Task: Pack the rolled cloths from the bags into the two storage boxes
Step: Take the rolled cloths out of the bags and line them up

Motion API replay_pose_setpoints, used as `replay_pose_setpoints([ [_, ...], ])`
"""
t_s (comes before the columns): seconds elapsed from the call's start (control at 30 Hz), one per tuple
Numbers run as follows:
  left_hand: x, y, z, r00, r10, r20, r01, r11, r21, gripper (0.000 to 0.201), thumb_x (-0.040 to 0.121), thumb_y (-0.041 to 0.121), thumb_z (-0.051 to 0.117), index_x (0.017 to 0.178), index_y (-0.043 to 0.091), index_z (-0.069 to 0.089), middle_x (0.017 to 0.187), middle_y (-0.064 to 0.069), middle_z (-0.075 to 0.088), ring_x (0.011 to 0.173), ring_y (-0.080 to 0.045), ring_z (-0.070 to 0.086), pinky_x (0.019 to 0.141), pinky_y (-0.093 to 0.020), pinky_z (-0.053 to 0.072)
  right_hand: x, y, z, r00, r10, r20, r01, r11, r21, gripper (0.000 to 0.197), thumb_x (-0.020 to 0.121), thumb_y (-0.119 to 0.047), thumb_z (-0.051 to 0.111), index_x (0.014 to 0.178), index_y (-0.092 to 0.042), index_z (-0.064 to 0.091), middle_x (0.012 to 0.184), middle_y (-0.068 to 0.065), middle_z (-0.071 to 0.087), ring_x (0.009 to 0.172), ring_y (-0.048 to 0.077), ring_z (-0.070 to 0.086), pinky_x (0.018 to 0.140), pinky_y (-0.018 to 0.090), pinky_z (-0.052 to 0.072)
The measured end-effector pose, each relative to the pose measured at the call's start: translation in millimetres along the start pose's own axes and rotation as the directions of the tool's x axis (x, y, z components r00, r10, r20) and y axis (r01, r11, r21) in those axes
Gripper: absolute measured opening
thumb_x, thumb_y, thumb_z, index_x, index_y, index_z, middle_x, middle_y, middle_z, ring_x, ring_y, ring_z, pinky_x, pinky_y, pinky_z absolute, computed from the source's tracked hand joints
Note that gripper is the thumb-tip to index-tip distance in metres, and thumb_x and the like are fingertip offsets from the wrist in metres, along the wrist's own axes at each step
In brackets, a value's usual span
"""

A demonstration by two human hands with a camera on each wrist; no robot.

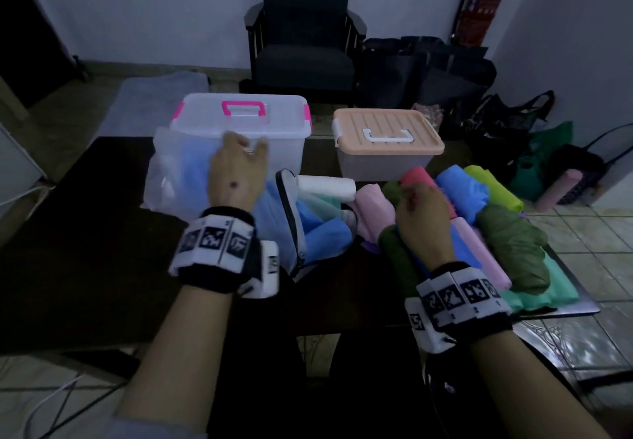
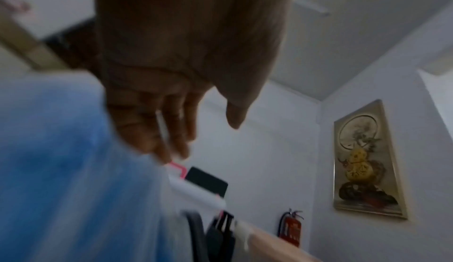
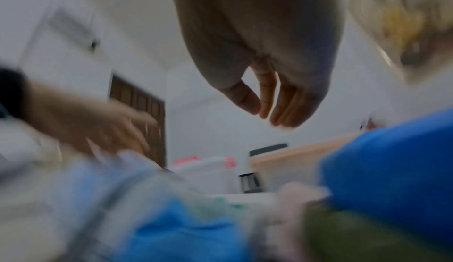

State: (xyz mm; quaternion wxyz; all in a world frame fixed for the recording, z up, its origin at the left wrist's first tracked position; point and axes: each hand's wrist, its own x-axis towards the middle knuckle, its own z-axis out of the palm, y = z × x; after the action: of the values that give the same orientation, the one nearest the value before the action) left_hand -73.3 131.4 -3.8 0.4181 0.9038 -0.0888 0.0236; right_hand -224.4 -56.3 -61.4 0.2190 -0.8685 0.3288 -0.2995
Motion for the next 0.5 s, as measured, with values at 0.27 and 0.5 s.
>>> replay_pose_setpoints([
  [0.27,2,-70,55,0.854,-0.247,0.458,0.054,0.917,0.394,0.048,0.096,0.033,0.048,0.128,-0.002,0.049,0.133,-0.021,0.050,0.121,-0.034,0.049,0.095,-0.036,0.040,-26,-44,40,0.582,0.355,0.732,-0.812,0.300,0.500,0.016,0.094,0.003,0.041,0.103,0.002,0.055,0.076,0.010,0.050,0.066,0.018,0.051,0.060,0.020,0.047],
  [0.5,3,-93,43,0.860,-0.191,0.474,0.050,0.955,0.294,0.039,0.100,0.027,0.038,0.124,0.000,0.053,0.126,-0.022,0.054,0.115,-0.036,0.051,0.093,-0.035,0.040,-21,-50,68,0.492,0.472,0.731,-0.863,0.152,0.482,0.024,0.092,0.000,0.043,0.115,0.000,0.050,0.085,0.010,0.044,0.069,0.017,0.046,0.066,0.027,0.048],
])
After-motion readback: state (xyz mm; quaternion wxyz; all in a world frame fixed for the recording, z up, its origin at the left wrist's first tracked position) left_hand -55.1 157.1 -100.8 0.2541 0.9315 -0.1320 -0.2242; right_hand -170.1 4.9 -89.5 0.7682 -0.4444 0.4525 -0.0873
